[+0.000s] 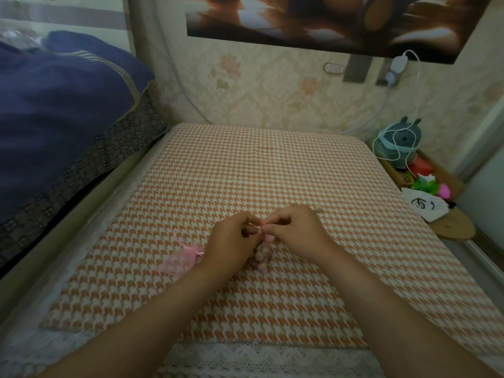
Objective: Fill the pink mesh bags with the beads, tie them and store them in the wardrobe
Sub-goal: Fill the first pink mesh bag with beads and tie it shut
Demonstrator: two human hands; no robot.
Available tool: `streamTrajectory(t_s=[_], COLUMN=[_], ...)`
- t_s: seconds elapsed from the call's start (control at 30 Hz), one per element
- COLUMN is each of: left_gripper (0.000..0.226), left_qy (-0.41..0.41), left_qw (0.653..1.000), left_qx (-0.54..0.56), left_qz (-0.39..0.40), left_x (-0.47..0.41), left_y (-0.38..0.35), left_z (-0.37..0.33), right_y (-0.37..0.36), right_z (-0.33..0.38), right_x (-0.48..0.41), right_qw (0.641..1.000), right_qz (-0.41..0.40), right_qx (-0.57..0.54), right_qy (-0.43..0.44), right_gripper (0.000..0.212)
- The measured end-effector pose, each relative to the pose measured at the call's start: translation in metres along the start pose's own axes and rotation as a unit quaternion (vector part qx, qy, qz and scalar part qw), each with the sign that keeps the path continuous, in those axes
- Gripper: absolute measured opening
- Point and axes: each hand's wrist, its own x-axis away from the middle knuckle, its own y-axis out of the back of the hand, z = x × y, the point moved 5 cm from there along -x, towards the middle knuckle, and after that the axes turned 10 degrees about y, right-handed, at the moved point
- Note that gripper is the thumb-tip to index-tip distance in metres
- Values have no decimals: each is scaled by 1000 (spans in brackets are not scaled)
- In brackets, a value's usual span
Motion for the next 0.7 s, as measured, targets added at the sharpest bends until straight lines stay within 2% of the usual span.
streamTrajectory(t_s=[0.07,0.17,0.27,0.37,0.5,0.6,0.7], left_gripper=[21,41,56,53,34,24,25], left_qy=[-1,5,0,2,3,-15,-76], left_qw=[1000,1000,1000,1000,1000,1000,995], left_qx=[-4,-7,-14,-9,4,-12,-62], left_qz=[1,5,15,17,15,-4,-34], left_x=[0,0,-1,-1,-1,0,2], left_y=[0,2,2,2,0,0,0], left_z=[0,-1,-3,-3,-1,-1,-6], right_y=[2,1,-4,-2,0,2,-1], right_z=[4,13,13,10,7,5,1], right_x=[0,1,1,1,0,0,5], right_qw=[999,992,993,995,998,998,987], right_qz=[17,58,65,42,20,-5,12], right_qx=[28,99,72,69,60,53,-35], right_qy=[29,59,62,53,30,-29,-155], right_gripper=[6,11,12,11,11,8,14])
